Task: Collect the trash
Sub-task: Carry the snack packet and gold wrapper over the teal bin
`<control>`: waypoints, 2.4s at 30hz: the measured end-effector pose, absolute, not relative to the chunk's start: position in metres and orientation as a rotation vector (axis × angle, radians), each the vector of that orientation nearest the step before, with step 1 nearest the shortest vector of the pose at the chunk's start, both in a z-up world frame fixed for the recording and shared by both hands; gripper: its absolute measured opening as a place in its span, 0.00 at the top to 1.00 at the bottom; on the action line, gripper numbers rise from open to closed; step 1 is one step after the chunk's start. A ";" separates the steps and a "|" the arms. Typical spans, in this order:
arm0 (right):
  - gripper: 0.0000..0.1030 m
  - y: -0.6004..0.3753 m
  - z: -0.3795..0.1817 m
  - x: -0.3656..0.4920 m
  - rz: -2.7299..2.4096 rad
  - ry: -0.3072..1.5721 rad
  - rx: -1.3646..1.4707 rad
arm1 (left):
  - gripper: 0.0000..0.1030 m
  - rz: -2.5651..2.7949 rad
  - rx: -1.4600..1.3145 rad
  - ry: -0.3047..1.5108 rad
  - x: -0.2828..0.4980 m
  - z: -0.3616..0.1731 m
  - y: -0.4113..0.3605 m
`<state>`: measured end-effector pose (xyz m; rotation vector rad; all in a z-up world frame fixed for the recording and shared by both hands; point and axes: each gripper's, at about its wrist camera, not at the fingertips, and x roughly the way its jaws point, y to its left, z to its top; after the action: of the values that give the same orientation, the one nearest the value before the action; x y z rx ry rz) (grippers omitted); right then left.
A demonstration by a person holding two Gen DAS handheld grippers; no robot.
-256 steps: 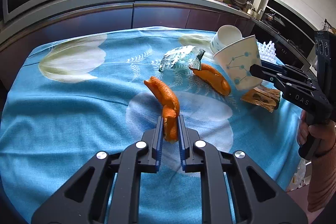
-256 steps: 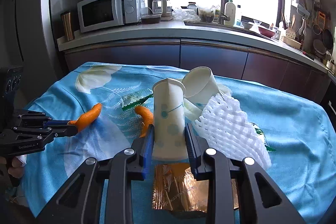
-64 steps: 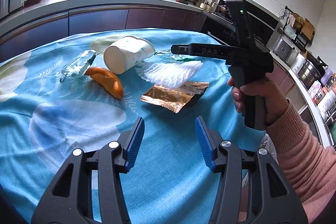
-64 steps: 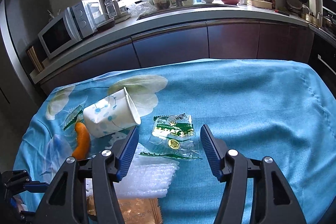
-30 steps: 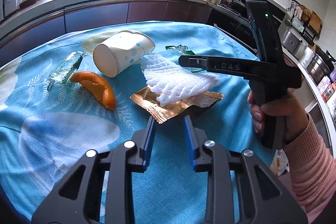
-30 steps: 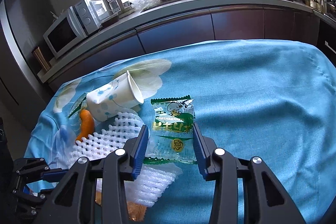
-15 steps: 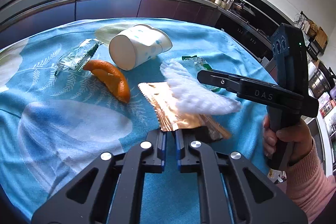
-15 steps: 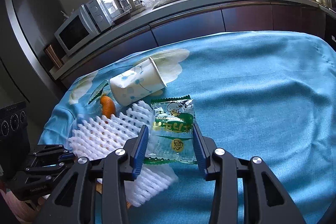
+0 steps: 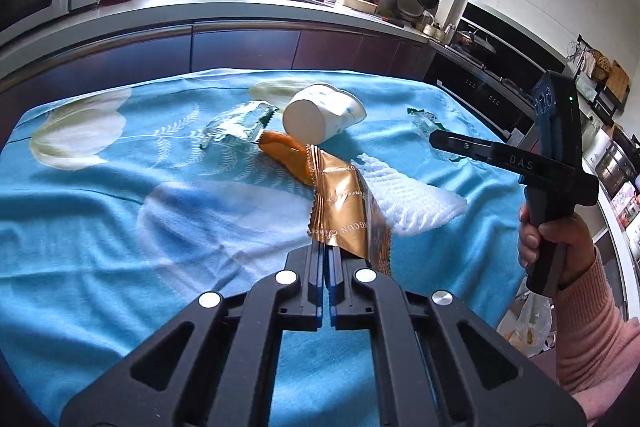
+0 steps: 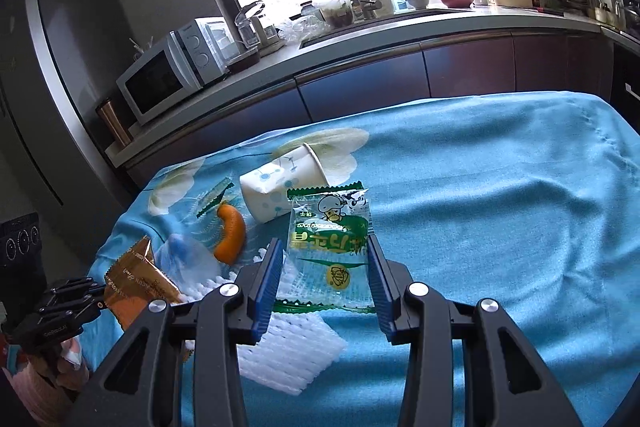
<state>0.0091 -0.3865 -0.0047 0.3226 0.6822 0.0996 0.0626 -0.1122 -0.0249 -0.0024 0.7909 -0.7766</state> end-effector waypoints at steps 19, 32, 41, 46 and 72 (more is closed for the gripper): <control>0.61 -0.257 0.012 0.002 0.358 0.666 0.185 | 0.98 -0.601 -0.127 0.716 0.031 -0.005 0.022; 0.61 -0.160 0.009 0.015 0.554 0.704 0.125 | 0.98 -0.459 -0.200 0.685 0.008 -0.002 0.108; 0.61 -0.102 0.013 0.026 0.673 0.718 0.071 | 0.98 -0.353 -0.245 0.649 -0.002 0.005 0.160; 0.61 -0.072 0.017 0.033 0.738 0.721 0.037 | 0.98 -0.294 -0.271 0.631 -0.006 0.008 0.191; 0.61 0.059 0.015 0.066 0.953 0.791 -0.077 | 0.98 0.000 -0.368 0.610 -0.007 -0.007 0.318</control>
<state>0.0661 0.0592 0.0154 -0.0772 0.7911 0.9528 -0.0069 0.3181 -0.0073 -0.3678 0.6103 -0.0005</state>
